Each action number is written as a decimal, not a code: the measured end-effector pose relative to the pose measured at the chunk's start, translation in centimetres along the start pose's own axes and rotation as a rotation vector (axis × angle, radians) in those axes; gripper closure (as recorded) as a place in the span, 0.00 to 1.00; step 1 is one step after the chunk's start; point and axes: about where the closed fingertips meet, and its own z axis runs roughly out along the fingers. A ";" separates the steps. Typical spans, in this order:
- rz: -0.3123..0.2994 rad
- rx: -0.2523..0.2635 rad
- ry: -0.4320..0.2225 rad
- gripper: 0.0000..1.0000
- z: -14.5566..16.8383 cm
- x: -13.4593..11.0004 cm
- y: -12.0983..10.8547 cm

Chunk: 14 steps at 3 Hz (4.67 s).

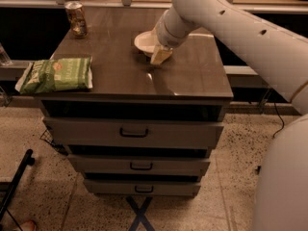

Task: Move paper bowl near green jalapeno chip bag

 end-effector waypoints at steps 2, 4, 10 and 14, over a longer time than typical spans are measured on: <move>-0.014 -0.012 0.030 0.84 0.4 0.1 -0.2; -0.023 0.037 0.015 1.00 -1.1 -0.8 -1.1; -0.166 0.002 -0.235 1.00 -5.2 -9.9 2.5; -0.244 -0.071 -0.305 0.97 -2.6 -12.5 5.6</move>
Offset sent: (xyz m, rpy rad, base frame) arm 0.0057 -0.0018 0.0057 -0.0512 -0.0026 -0.0047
